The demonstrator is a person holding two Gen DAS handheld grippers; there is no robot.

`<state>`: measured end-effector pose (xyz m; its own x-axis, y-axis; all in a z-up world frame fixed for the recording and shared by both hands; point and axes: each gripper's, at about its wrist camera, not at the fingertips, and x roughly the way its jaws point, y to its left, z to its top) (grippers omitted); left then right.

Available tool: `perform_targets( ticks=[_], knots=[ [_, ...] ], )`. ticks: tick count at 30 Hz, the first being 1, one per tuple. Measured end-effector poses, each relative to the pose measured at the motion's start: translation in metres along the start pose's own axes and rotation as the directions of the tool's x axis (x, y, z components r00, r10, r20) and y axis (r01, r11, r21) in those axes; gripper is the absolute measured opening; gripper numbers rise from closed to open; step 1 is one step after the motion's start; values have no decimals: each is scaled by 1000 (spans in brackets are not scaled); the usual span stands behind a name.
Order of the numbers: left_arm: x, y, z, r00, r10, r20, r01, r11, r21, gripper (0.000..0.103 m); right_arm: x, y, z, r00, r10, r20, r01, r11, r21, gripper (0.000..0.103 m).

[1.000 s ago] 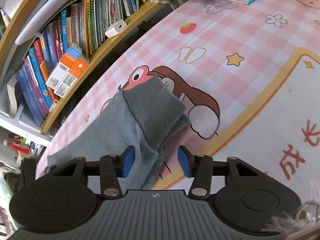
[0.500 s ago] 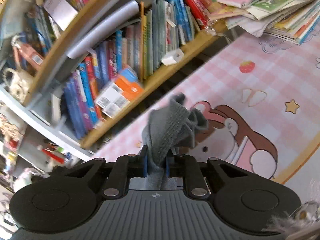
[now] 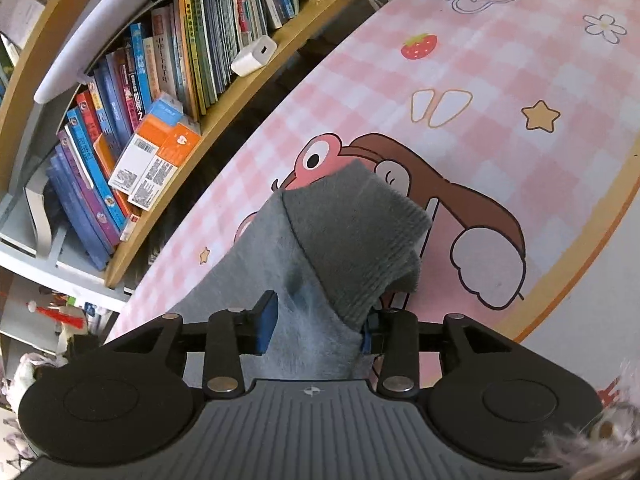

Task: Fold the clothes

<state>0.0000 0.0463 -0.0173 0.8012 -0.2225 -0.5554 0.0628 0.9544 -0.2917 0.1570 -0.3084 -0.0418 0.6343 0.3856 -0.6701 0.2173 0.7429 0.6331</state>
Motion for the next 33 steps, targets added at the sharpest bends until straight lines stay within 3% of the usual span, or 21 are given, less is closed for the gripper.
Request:
perform_targets(
  ticks=[2,3,8,16,20,24,28,31,33],
  knots=[
    [-1,-1,0,1000,1,5,-1,1000,-1,64,-3,-5,2,1000,15,-1,-15,1000,12,17],
    [-2,-1,1,1000,2,8,-2,1000,-1,64,-5,-8,3,1000,23,-2,-23,1000,18,15],
    [-6,-4,3,1000,-4,21,3,1000,11,64,-28,-24,5,998,53,22,-53,998,41,15],
    [-6,-19,1,998,-57,13,56,997,59,64,-71,-70,12,993,-44,107,30,990,135,15],
    [-6,-26,0,997,-82,12,80,993,87,64,-90,-67,25,978,-86,190,66,992,111,15],
    [-10,-24,3,996,-80,35,77,994,75,64,-103,-38,32,969,-50,241,45,999,28,15],
    [-14,-17,6,996,-64,64,62,997,40,64,-115,10,25,966,42,255,-6,990,-139,15],
    [-19,-10,8,995,-46,91,46,999,8,64,-113,52,13,965,117,237,-45,956,-289,15],
    [-23,-6,9,993,-34,116,35,999,-6,64,-109,80,0,965,158,211,-60,912,-407,15]
  ],
)
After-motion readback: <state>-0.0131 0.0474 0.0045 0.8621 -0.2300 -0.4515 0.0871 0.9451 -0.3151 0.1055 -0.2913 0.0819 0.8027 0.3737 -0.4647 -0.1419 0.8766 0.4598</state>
